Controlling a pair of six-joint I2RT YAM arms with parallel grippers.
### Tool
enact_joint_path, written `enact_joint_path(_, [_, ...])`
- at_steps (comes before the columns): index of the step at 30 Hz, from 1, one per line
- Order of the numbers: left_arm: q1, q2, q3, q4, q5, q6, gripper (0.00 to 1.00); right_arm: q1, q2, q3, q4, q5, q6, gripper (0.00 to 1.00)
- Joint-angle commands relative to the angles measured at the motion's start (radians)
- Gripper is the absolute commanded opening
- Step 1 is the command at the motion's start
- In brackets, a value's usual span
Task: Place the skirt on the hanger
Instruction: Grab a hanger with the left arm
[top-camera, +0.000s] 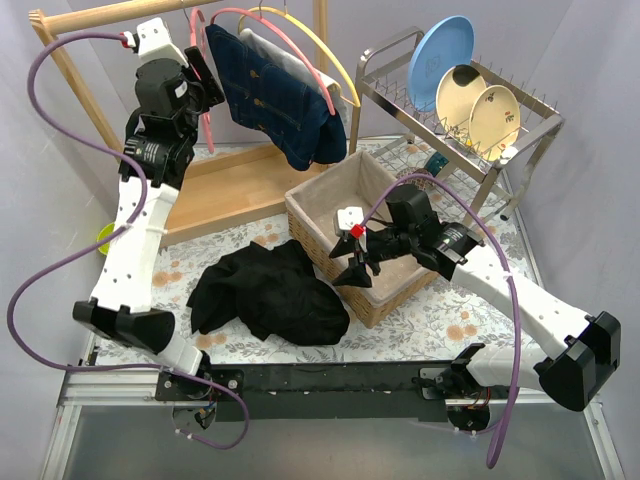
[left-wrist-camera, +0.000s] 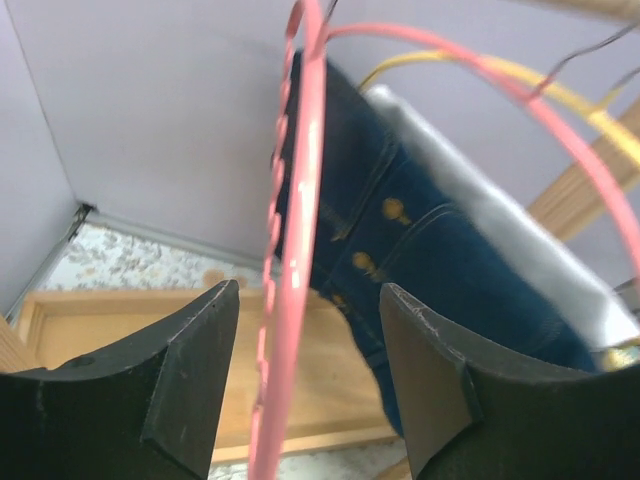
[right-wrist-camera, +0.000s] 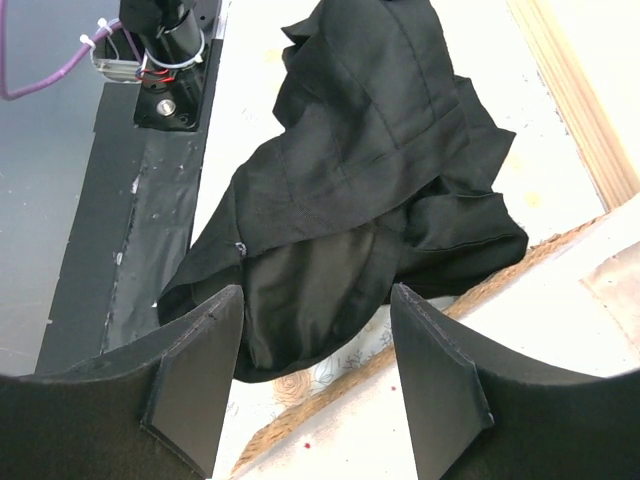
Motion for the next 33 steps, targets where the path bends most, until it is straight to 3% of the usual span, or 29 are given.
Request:
enact_joint_path(1, [0.076,0.029,0.047,-0.042,0.157,-0.033,0.56,-0.007,-0.040,-0.021,0.052,-0.033,0.013,0.68])
enact_joint_path(9, [0.129,0.083,0.041,-0.031,0.240,-0.028,0.39,-0.007,-0.058,-0.038,0.057,-0.064,0.013,0.68])
enact_joint_path(15, [0.134,0.104,0.040,-0.025,0.275,-0.015,0.16,-0.007,-0.070,-0.040,0.054,-0.073,0.011,0.68])
enact_joint_path(18, [0.133,0.112,0.056,-0.020,0.289,-0.004,0.00,-0.007,-0.077,-0.041,0.056,-0.075,0.009,0.68])
enact_joint_path(33, [0.133,-0.010,0.086,0.105,0.325,-0.024,0.00,-0.010,-0.066,-0.050,0.060,-0.081,0.009,0.69])
